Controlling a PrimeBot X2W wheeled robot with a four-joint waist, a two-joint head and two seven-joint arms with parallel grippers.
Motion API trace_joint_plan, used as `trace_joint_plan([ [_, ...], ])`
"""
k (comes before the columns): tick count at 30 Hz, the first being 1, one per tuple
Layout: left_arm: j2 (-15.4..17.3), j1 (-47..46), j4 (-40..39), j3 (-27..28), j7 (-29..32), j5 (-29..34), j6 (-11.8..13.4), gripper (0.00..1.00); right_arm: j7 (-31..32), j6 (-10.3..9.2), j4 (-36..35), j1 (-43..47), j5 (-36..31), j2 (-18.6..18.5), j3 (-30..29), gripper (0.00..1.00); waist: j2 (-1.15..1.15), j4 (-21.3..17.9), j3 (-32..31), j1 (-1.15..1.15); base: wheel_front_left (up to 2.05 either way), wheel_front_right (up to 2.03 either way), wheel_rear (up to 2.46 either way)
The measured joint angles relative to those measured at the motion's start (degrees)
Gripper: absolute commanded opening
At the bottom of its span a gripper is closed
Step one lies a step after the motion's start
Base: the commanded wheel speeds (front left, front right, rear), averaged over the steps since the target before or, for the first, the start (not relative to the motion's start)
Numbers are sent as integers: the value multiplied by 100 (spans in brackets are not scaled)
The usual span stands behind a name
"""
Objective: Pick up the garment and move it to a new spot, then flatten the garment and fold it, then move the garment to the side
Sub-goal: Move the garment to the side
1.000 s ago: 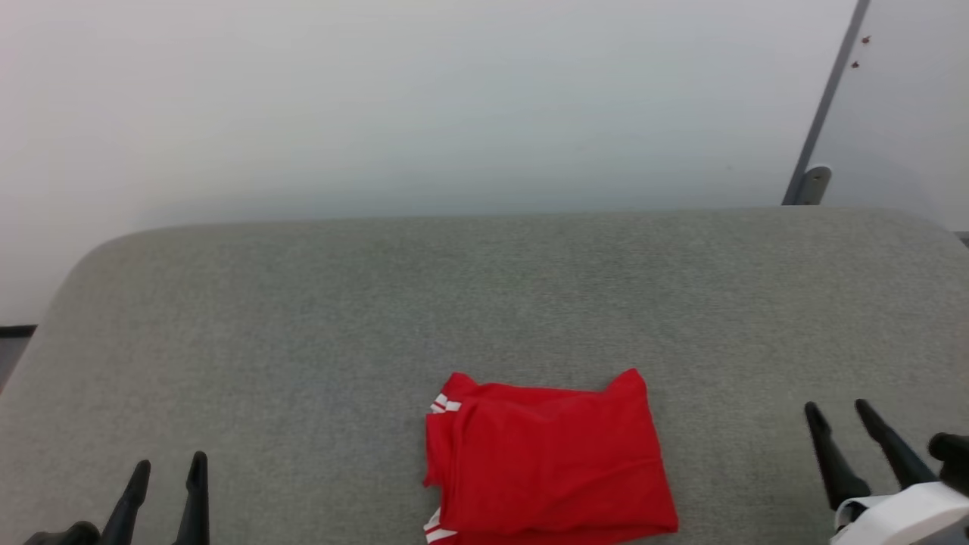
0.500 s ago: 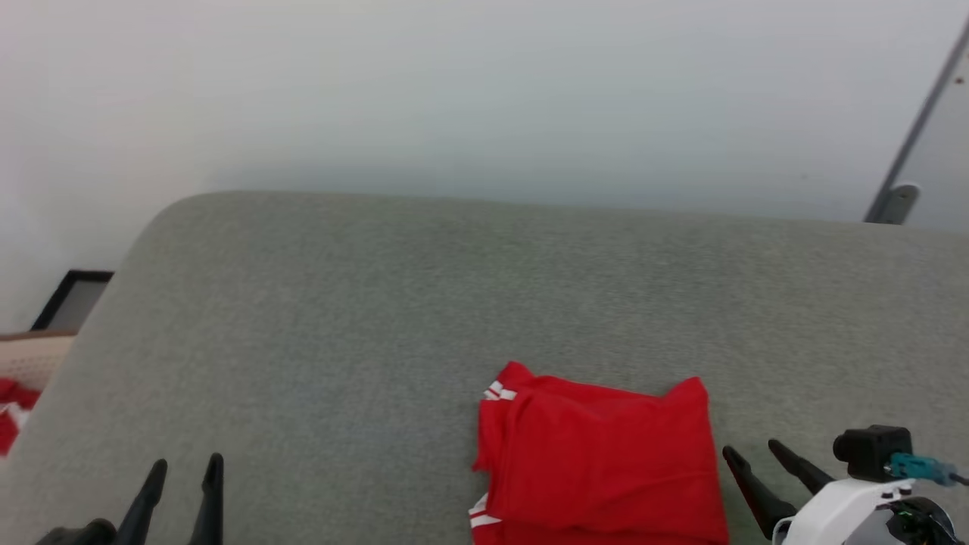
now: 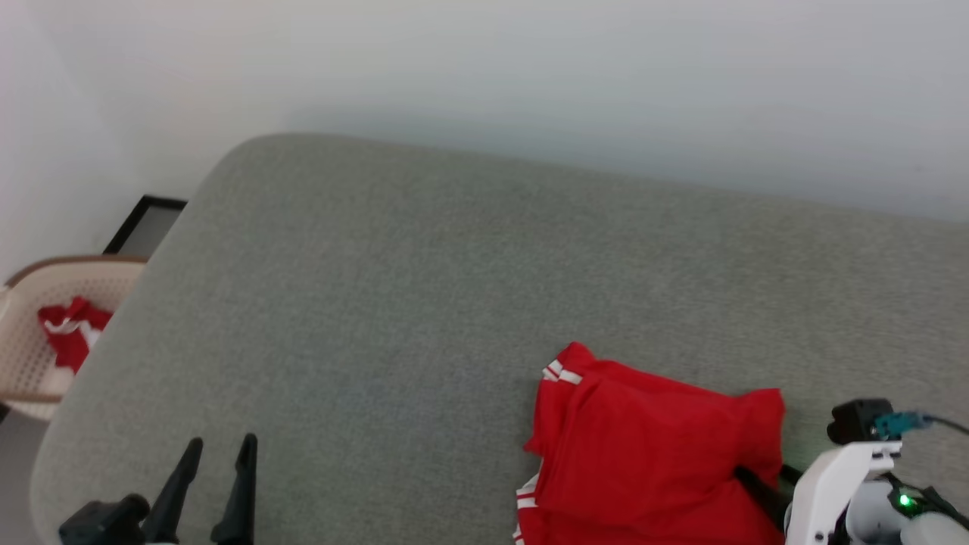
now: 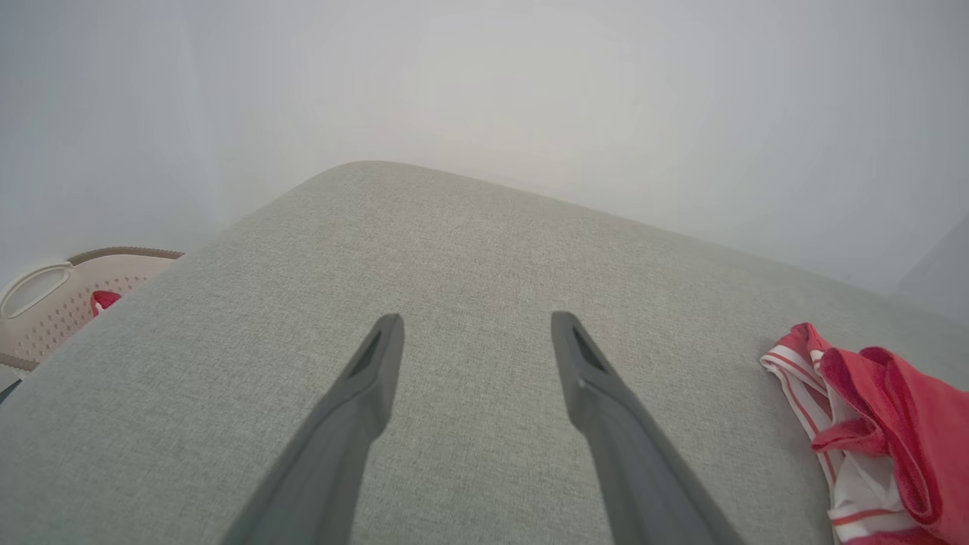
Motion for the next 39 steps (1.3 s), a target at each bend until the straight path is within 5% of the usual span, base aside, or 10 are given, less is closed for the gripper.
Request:
trace_joint_plan([
  [2, -13, -92, 14, -41, 0, -12, -1, 100, 200, 0, 130, -117, 109, 89, -90, 100, 0, 71, 91, 0, 0, 0, 0],
  [4, -19, -148, 41, -73, 0, -34, 0, 100, 437, 0, 237, -258, 199, 110, -109, 0, 0, 140, 174, 0, 0, 0, 0],
  [17, -15, -460, 38, -221, -1, -38, 0, 100, 835, 8, 97, -688, 178, -71, -225, 0, 0, 160, 416, 0, 0, 0, 0],
  [39, 583, -2101, -55, -1229, -13, -41, -3, 100, 891, 1, -766, -1755, -915, -1417, -1241, 0, 0, -1224, 1126, 0, 0, 0, 0],
])
